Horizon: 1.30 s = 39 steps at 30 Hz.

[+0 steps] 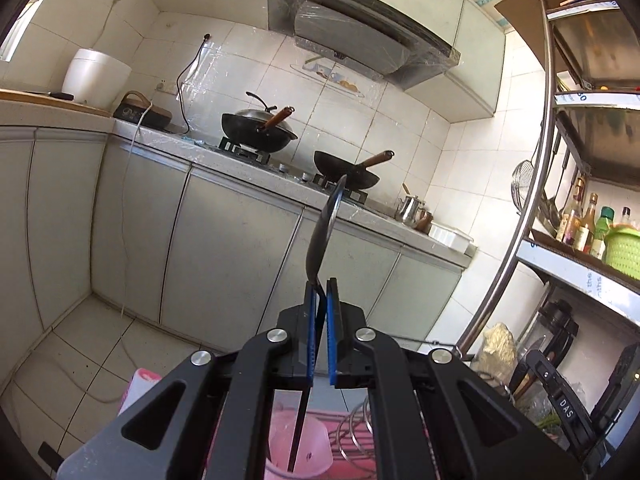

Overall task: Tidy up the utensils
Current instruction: 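Lift the black spoon with the left tool and the dark utensil with the right, then lower both held utensils into the pink cup and open both tools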

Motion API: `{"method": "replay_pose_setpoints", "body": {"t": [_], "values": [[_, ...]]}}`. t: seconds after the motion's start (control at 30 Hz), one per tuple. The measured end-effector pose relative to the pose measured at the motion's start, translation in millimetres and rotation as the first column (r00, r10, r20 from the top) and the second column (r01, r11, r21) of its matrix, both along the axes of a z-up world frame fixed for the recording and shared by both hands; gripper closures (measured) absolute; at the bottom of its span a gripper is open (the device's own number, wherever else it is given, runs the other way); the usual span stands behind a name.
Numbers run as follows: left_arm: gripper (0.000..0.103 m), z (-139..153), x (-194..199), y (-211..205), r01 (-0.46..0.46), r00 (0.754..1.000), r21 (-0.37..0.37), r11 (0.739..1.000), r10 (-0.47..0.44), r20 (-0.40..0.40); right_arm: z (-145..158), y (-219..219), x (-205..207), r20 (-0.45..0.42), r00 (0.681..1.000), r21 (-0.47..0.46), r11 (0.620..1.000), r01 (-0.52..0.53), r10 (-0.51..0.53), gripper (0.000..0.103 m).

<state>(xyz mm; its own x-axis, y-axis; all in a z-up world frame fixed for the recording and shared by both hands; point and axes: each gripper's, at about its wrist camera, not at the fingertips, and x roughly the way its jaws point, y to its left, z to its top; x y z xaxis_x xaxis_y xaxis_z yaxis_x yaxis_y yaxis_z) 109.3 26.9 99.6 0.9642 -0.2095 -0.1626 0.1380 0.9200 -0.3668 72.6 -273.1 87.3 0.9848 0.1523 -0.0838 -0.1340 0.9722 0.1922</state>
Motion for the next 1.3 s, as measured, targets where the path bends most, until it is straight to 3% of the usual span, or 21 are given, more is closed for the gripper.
{"method": "replay_pose_setpoints", "body": {"t": [0.37, 0.63, 0.93, 1.3], "values": [[0.099, -33.6, -28.8, 0.1, 0.043, 0.996, -0.004, 0.999, -0.043, -0.074, -27.8, -5.5, -21.7, -0.081, 0.997, 0.042, 0.999, 0.018, -0.015, 0.100], [0.099, -58.2, -21.2, 9.0, 0.023, 0.985, -0.025, 0.999, -0.027, -0.170, -41.2, -12.5, -12.9, -0.162, 0.987, 0.077, 0.997, 0.024, -0.011, 0.100], [0.099, -71.9, -5.2, 16.8, 0.023, 0.968, -0.065, 0.998, -0.038, -0.248, -50.9, -15.6, -4.4, -0.211, 0.977, 0.098, 0.995, 0.015, 0.006, 0.100], [0.098, -74.5, -7.3, 12.7, 0.034, 0.963, -0.060, 0.998, -0.048, -0.265, -59.2, -11.5, -4.8, -0.251, 0.968, 0.107, 0.994, 0.004, 0.024, 0.097]]}}
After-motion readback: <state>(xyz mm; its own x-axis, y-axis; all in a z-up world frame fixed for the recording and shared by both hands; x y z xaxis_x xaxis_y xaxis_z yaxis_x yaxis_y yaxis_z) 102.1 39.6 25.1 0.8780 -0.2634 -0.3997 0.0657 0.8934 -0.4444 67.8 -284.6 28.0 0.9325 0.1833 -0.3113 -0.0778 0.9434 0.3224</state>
